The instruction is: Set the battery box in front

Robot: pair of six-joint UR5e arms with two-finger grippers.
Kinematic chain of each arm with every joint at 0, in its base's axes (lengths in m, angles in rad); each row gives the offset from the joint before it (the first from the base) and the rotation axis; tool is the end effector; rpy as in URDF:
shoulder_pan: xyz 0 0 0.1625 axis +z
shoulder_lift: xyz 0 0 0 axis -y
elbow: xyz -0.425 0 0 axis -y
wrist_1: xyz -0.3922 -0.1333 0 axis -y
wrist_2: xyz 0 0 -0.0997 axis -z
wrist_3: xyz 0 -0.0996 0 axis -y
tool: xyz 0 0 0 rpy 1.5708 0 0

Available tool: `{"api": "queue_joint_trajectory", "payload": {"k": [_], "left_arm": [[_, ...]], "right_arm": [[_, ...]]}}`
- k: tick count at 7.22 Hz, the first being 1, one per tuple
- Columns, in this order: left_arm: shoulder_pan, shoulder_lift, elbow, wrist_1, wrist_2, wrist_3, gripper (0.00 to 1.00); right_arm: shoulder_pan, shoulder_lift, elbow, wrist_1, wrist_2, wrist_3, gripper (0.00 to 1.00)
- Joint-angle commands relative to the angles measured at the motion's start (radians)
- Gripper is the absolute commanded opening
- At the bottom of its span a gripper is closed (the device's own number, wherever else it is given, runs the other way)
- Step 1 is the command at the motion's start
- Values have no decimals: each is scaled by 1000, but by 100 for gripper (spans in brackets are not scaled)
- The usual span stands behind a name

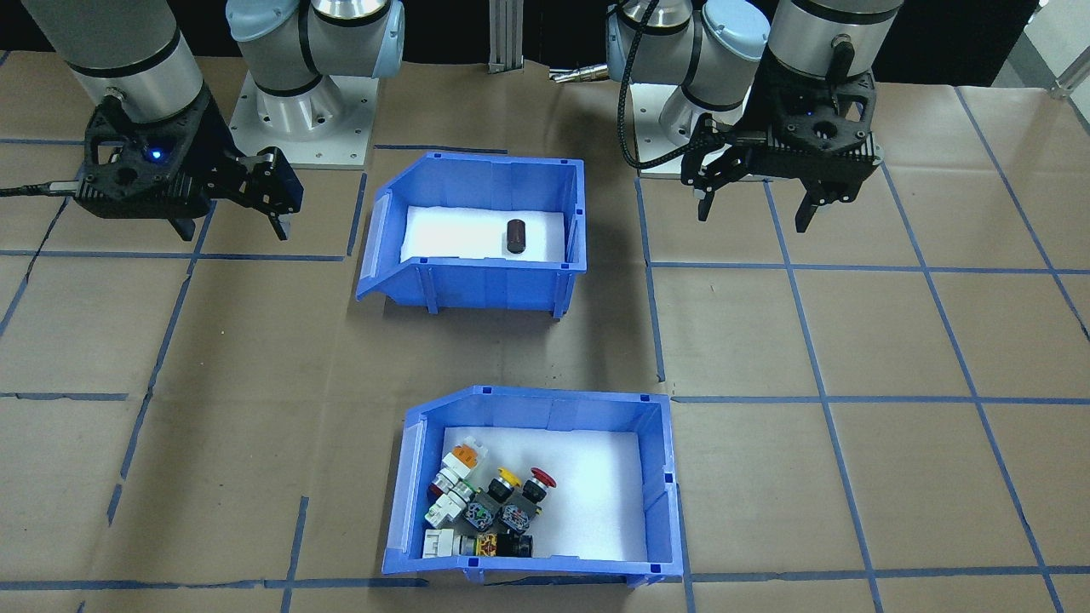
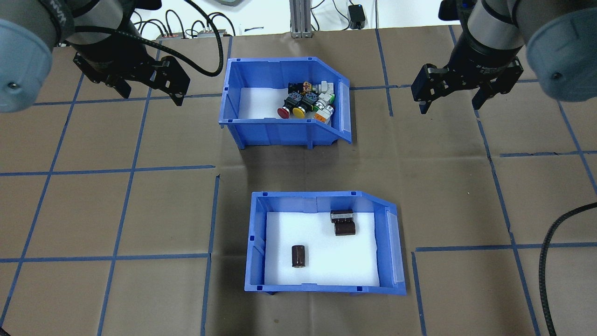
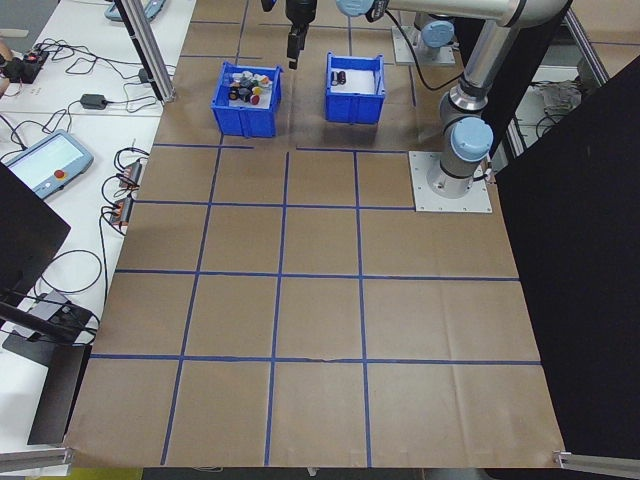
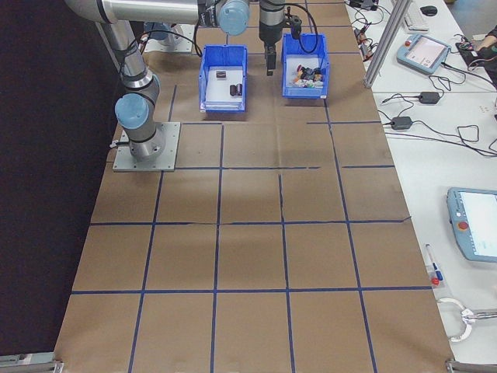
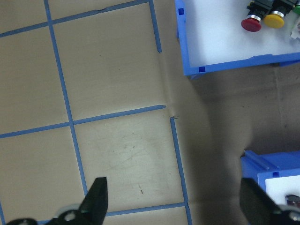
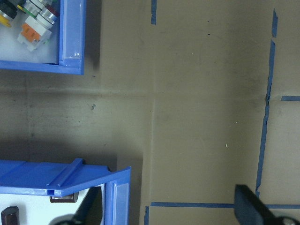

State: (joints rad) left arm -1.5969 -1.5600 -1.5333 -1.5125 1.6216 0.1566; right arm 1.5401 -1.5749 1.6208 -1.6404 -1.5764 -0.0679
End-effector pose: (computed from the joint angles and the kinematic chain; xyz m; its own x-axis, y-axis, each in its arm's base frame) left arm -0.1412 -0.4934 0.5181 -0.9822 0.1754 -0.0665 0.1814 0.9786 -0.0972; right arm 0.1176 -0.4959 0.4723 -0.9993 -0.0370 0.0072 -0.0372 0.9990 -0.0233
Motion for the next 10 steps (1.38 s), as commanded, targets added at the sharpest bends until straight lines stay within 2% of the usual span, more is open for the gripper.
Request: {"api": "queue_joint_trajectory", "payload": {"k": [1,7,10], "left_arm": [[0,0,-2,0,0,-8,99],[0,-2,-4,0,-2,-8,99],[-2,-5,-4,-2,-3,-20,99]], "right_arm": [[0,1,2,1,1,-1,100],[0,3,1,-1,1,-1,100],[2,32,-36,-7,0,0,100]]}}
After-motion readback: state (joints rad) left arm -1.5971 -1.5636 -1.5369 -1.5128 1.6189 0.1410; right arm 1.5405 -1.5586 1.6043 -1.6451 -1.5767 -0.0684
